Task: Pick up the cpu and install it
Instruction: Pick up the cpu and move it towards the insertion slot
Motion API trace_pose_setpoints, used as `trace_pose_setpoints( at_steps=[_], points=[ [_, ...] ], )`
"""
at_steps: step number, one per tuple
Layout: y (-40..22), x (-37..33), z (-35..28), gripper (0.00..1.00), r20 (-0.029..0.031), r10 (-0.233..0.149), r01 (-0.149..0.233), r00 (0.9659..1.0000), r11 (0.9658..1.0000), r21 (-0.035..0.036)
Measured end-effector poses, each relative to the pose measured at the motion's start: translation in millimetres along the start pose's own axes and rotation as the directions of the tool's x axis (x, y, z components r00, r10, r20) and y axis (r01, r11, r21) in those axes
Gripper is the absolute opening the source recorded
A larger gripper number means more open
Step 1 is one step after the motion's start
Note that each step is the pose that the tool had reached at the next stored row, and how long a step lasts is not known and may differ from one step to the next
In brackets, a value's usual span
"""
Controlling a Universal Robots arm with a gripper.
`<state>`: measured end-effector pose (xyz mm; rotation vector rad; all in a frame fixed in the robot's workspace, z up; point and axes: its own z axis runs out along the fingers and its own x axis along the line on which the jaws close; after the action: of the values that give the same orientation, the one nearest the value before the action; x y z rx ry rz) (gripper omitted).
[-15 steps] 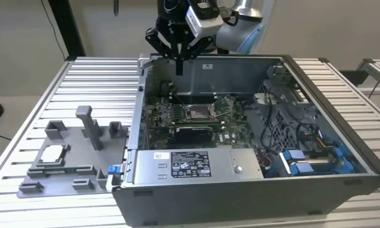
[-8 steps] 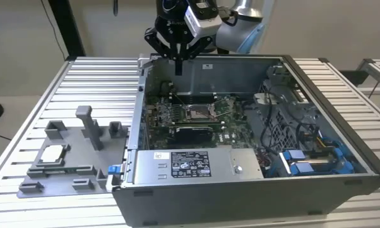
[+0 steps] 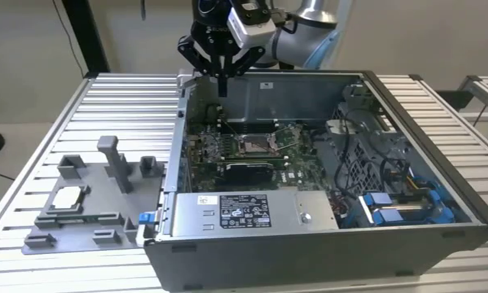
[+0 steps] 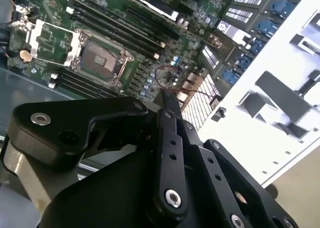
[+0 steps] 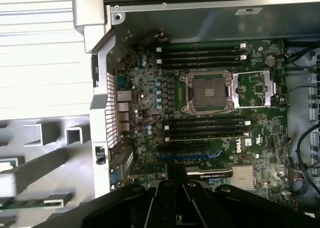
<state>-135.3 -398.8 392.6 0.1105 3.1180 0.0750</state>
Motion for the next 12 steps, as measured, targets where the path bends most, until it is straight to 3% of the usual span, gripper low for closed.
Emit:
trace_pose_setpoints(
  at_steps=[12],
  points=[
    [-0.6,8.9,-0.2,0.0,0.0,0.0,0.0,1.0,1.0,0.0]
  ],
)
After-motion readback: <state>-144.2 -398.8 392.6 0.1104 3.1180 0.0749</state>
